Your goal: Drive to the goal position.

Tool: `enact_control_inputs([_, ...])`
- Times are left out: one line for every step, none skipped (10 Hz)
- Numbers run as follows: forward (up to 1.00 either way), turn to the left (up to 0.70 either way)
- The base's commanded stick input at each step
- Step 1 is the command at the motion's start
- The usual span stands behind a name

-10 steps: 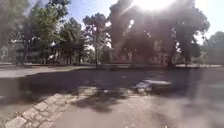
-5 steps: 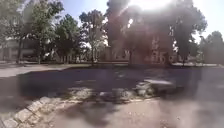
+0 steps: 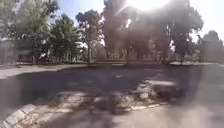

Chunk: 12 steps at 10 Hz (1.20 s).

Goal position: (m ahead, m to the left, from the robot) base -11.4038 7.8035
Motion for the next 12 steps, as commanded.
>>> enact_control_inputs([0.70, 0.00])
enact_control_inputs([0.70, 0.00])
enact_control_inputs([0.70, 0.00])
enact_control_inputs([0.70, 0.00])
enact_control_inputs([0.70, 0.05])
enact_control_inputs([0.70, 0.11])
enact_control_inputs([0.70, 0.14])
enact_control_inputs([0.70, 0.14])
enact_control_inputs([0.70, 0.14])
enact_control_inputs([0.70, 0.14])
enact_control_inputs([0.70, 0.14])
enact_control_inputs([0.70, 0.14])
